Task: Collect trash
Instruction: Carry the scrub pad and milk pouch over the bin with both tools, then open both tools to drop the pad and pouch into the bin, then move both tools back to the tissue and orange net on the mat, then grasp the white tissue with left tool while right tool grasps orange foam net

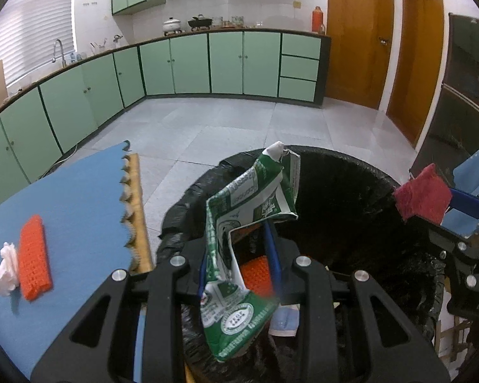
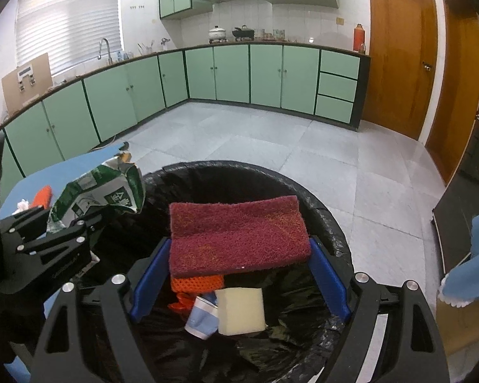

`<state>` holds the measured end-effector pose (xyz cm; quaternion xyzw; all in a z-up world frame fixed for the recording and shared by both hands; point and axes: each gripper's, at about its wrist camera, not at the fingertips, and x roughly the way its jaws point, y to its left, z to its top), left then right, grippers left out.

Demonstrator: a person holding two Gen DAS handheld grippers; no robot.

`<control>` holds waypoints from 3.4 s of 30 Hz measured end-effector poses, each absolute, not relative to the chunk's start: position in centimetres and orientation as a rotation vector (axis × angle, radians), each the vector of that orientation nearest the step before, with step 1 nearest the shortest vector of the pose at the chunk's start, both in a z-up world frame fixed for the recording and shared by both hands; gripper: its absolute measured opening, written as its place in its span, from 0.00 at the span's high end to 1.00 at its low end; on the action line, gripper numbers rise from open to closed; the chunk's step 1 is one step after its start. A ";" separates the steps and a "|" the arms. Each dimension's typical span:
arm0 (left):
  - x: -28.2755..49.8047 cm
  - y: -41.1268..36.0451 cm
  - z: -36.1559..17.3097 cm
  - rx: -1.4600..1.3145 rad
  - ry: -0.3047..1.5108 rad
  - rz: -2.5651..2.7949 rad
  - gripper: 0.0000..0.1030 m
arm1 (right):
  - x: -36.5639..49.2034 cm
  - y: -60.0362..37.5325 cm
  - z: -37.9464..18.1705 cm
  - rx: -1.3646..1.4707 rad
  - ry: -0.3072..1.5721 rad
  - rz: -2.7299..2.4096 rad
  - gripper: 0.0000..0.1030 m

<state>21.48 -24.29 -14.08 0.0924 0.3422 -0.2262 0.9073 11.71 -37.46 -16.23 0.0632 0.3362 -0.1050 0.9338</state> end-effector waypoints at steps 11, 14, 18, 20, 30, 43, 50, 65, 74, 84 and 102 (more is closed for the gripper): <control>22.7 -25.1 -14.5 0.185 0.738 -0.500 0.63 | 12.0 -38.3 -18.0 0.117 0.721 -0.236 0.15; 22.5 -25.0 -14.2 0.163 0.731 -0.511 0.43 | 11.6 -38.5 -18.0 0.122 0.716 -0.256 0.11; 22.3 -24.7 -13.4 0.151 0.721 -0.524 0.42 | 10.8 -38.8 -18.0 0.142 0.711 -0.272 0.11; 22.1 -24.1 -12.8 0.137 0.712 -0.519 0.40 | 10.3 -38.8 -17.6 0.156 0.699 -0.277 0.10; 20.2 -16.3 -9.1 0.102 0.616 -0.406 0.34 | 9.1 -35.6 -14.8 0.178 0.644 -0.248 0.07; 18.5 -2.6 -8.1 0.086 0.588 -0.146 0.32 | 12.3 -24.6 -12.7 0.157 0.617 -0.063 0.07; 18.6 4.2 -8.9 0.077 0.604 -0.021 0.32 | 15.4 -17.9 -13.3 0.127 0.626 0.045 0.07; 22.7 9.1 -12.5 0.041 0.692 0.026 0.32 | 20.8 -10.4 -16.7 0.087 0.702 0.117 0.07; 25.7 8.2 -14.9 0.043 0.754 -0.005 0.32 | 22.7 -10.4 -18.6 0.062 0.740 0.104 0.07; 28.5 8.4 -17.1 0.005 0.881 -0.049 0.77 | 24.2 -9.9 -19.0 0.038 0.747 0.118 0.07; 25.8 15.1 -15.1 -0.052 0.818 0.097 0.93 | 27.0 -3.1 -20.1 0.007 0.771 0.212 0.09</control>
